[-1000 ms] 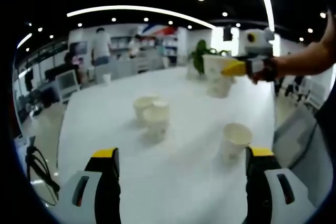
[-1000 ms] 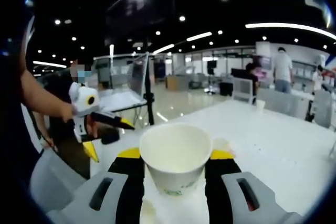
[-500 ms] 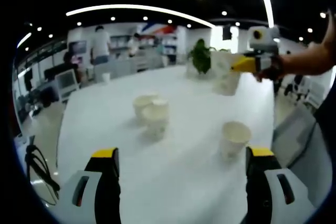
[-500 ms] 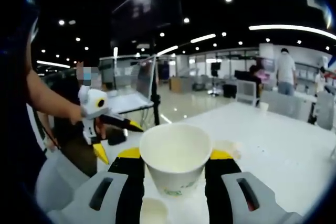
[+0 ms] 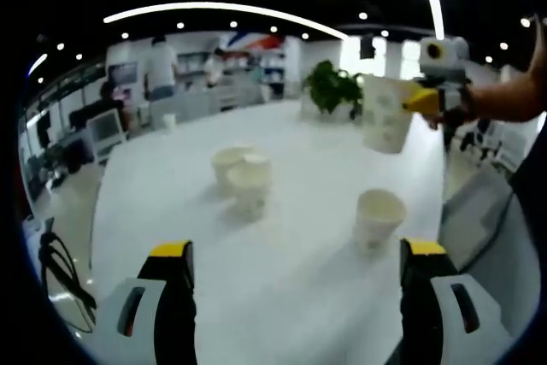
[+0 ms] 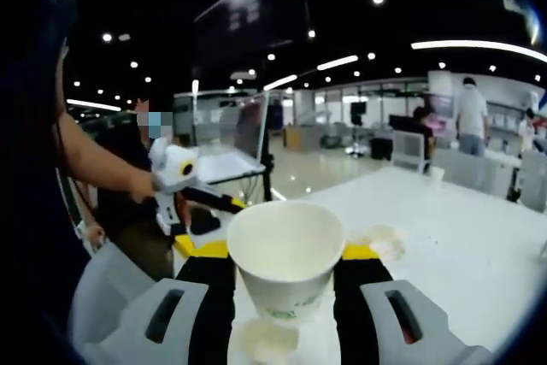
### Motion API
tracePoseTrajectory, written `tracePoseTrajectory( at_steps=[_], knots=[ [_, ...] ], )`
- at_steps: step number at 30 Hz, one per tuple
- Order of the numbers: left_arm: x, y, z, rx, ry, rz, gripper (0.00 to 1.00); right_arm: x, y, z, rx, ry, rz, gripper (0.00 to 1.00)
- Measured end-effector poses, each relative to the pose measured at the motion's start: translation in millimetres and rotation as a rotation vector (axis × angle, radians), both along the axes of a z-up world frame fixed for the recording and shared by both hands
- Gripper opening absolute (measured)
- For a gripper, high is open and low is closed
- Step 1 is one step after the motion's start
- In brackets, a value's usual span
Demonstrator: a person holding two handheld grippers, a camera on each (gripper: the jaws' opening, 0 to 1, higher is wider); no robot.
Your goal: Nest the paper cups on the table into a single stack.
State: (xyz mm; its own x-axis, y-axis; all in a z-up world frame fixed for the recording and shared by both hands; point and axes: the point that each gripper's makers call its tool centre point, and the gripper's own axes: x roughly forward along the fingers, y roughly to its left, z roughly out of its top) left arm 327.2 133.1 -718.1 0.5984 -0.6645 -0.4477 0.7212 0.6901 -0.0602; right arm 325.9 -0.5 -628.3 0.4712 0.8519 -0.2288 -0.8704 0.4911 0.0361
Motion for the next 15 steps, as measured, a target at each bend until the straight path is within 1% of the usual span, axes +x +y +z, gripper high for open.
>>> tracePoseTrajectory(
  at_steps=[6, 9, 12, 15],
  knots=[
    [-1.9, 2, -1.6, 0.013, 0.008, 0.006, 1.0, -6, 3, 5.9, 0.009, -0.007, 0.007, 0.42],
    [-4.5, 2, -3.6, 0.006, 0.029, 0.013, 1.0, -9, 4, 5.7, 0.006, -0.009, 0.013, 0.42],
    [-6.6, 4, -6.6, 0.01, 0.031, 0.012, 1.0, -12, 5, 6.3, -0.001, -0.007, 0.011, 0.42],
    [-8.2, 5, -8.6, 0.013, 0.041, 0.019, 1.0, -18, 7, 4.9, -0.018, -0.019, 0.025, 0.42]
  ],
)
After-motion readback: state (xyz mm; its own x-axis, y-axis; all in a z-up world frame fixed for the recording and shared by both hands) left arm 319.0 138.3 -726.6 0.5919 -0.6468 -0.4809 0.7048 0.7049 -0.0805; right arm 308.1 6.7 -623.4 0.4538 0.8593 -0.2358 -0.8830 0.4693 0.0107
